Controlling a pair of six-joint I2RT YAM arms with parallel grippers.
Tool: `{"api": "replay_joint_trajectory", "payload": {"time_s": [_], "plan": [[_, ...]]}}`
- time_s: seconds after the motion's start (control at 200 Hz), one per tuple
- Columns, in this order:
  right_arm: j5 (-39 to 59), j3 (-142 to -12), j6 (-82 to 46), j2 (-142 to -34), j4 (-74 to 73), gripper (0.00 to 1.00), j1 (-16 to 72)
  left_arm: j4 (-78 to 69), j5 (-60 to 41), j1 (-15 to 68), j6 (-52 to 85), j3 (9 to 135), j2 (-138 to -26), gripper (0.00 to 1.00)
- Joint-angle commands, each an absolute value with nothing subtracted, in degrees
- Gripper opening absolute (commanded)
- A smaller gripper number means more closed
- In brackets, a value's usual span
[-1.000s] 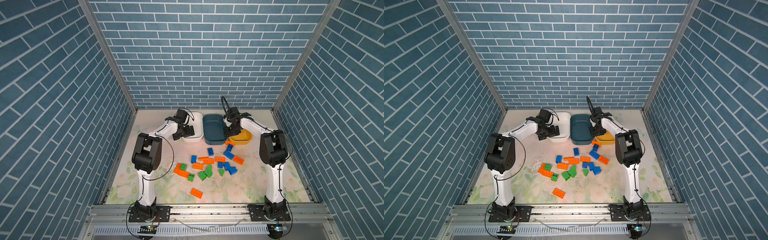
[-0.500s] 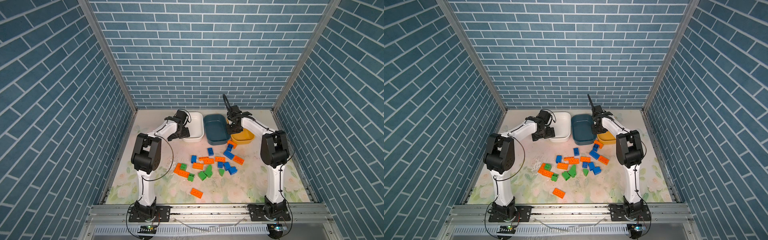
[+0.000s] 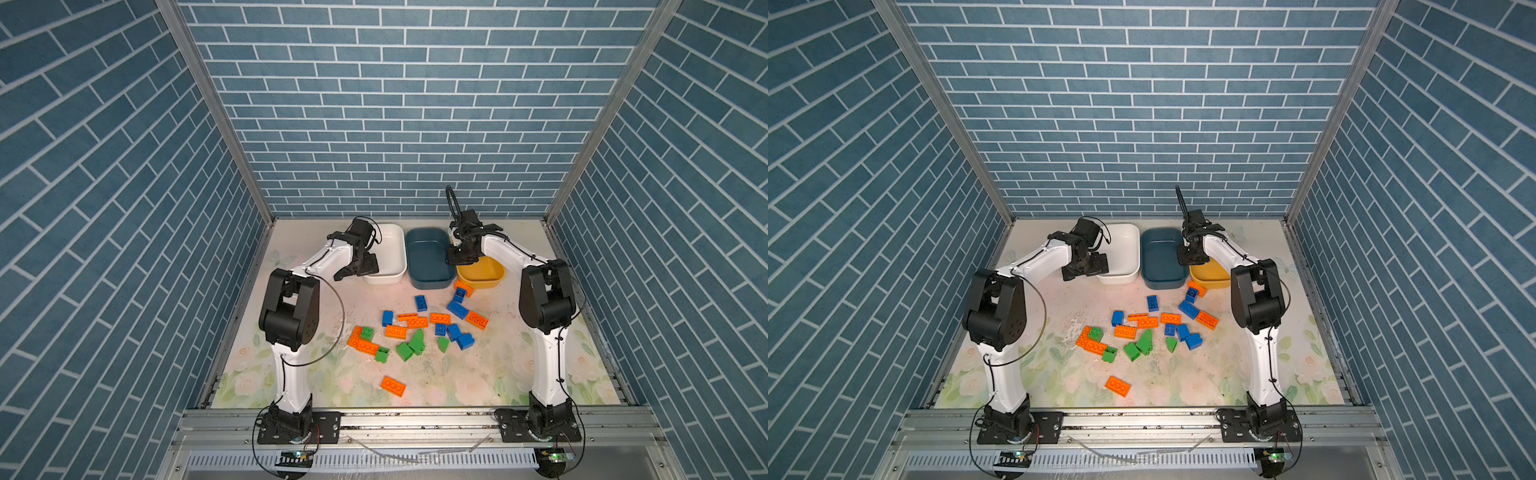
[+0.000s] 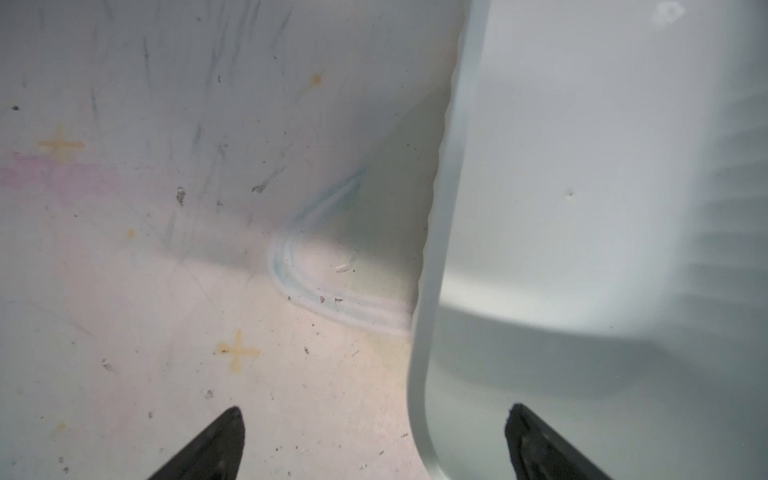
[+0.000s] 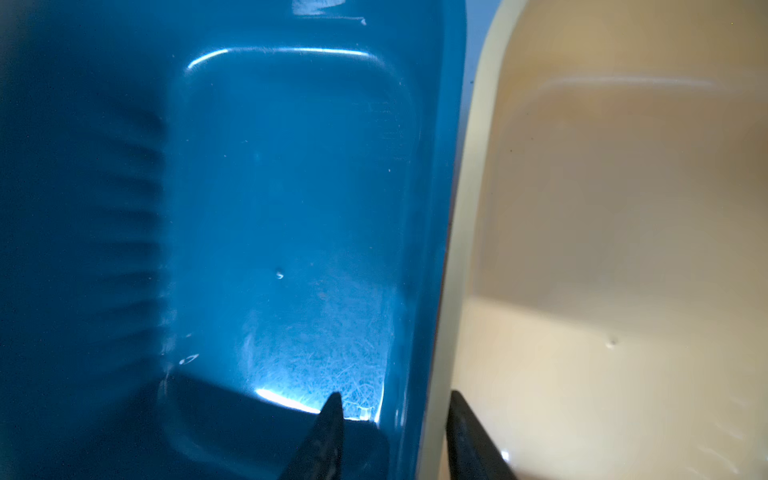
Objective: Sort the legos into containers by color
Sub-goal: 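Lower the right gripper onto a blue brick and grasp it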
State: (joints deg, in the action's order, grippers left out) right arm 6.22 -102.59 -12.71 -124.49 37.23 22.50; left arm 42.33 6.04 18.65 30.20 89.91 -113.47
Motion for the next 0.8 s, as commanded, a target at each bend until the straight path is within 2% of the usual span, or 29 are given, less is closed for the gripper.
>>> {"api": "replay_joint_trajectory", "payload": {"time_s": [0.0,0.14,0.315,0.535,0.685,0.795], "plan": [[6.2,-103.32,-14.39,-121.66,36.03,0.45,22.81,44.13,7.9,18.54,29.28,89.96,-109.69,0.99],[3.51,-93.61,-14.41,-111.05,35.35,0.62,22.84,43.65,8.11,18.72,29.26,88.31,-106.19,0.99],[0.31,-78.31,-22.94,-99.5,34.18,0.74,22.94,39.93,5.86,19.46,30.94,83.92,-101.64,0.99],[-4.2,-60.82,-42.62,-91.82,21.5,0.76,24.75,31.89,3.06,21.47,34.61,79.16,-99.19,0.99],[-0.27,-61.97,-43.39,-96.39,20.07,0.75,25.74,30.06,1.59,21.96,34.81,79.15,-99.52,0.99],[-1.11,-64.48,-42.41,-99.65,22.19,0.75,27.19,30.71,1.74,21.95,34.38,79.52,-99.91,0.99]]}}
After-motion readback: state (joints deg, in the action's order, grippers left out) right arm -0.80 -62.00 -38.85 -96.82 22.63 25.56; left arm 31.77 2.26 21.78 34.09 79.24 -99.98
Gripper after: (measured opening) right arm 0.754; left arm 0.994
